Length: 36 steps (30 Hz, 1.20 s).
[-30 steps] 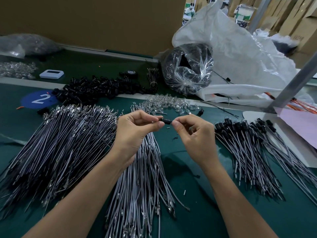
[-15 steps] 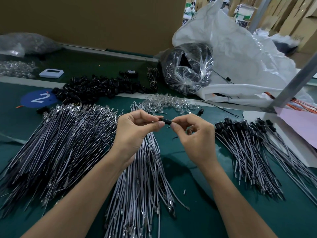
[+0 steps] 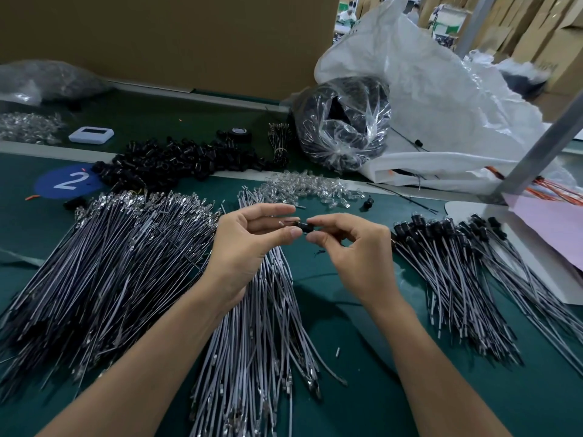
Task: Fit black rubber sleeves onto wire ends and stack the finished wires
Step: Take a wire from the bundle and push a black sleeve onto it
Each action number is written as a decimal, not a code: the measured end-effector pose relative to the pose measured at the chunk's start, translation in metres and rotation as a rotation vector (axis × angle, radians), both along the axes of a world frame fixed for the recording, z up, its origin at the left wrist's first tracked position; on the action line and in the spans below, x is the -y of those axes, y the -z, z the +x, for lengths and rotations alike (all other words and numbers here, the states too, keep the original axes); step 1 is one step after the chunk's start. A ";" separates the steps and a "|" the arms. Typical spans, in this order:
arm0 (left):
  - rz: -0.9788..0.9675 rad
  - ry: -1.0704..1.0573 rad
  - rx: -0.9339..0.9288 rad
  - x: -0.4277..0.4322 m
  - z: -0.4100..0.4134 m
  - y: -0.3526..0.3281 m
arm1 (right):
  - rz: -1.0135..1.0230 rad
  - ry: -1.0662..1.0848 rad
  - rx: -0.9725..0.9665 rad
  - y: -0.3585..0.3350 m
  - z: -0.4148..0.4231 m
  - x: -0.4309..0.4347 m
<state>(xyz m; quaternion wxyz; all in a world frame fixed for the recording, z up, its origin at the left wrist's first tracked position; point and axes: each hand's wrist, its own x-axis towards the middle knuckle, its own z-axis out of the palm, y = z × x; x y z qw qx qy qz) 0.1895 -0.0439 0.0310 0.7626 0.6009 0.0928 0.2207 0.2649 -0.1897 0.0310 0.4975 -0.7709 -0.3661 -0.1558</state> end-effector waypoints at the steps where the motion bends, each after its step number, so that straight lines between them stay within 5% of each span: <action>1: 0.001 0.008 0.003 -0.001 0.000 0.000 | 0.000 -0.005 -0.008 0.000 0.000 0.000; 10: 0.035 0.064 0.011 -0.002 -0.002 0.000 | 0.063 -0.132 -0.336 0.000 -0.001 0.000; 21: -0.021 -0.108 0.018 0.003 0.002 -0.002 | -0.102 0.067 0.057 0.002 -0.004 -0.002; 28: -0.219 -0.439 0.076 -0.024 -0.004 -0.007 | -0.157 0.203 0.076 -0.004 0.007 0.012; 36: -0.226 -0.452 0.086 -0.027 -0.002 -0.002 | -0.047 0.137 -0.051 -0.014 0.010 0.019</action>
